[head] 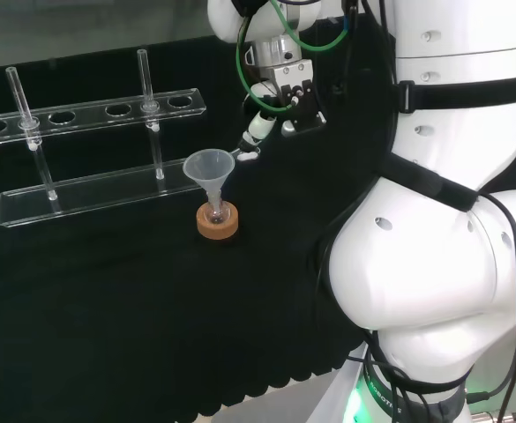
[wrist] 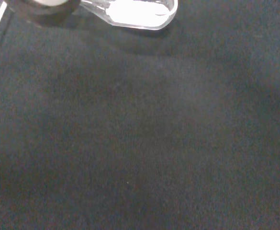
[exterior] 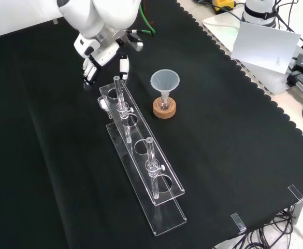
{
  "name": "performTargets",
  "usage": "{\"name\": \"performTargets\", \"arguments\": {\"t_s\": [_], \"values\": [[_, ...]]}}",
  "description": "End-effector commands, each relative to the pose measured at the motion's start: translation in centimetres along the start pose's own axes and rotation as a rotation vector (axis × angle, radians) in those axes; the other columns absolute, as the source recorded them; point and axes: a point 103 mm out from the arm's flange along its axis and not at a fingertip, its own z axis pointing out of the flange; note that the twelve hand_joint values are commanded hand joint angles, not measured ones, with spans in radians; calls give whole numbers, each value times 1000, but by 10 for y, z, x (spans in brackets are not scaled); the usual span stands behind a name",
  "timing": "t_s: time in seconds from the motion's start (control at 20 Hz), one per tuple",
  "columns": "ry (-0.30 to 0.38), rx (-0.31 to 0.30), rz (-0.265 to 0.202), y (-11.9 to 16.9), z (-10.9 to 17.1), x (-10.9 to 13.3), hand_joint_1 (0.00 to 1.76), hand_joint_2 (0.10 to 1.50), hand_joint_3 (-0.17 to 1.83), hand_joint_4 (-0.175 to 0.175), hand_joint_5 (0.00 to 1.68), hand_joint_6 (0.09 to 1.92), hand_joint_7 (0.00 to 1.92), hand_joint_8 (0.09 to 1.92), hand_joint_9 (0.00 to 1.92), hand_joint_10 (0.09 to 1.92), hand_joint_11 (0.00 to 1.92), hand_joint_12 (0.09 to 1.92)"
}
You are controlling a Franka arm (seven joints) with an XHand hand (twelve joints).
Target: Pick up the weighing funnel.
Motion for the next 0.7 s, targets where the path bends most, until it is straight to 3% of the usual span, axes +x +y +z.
{"name": "performTargets", "arguments": {"t_s": [0.05, 0.7], "values": [[-27, 18, -2, 15, 10, 5, 810, 764, 224, -61, 484, 87, 334, 744, 636, 615, 466, 1300], [-59, 58, 19, 32, 25, 7, 832, 731, 298, -51, 524, 99, 353, 731, 652, 586, 484, 1282]]}}
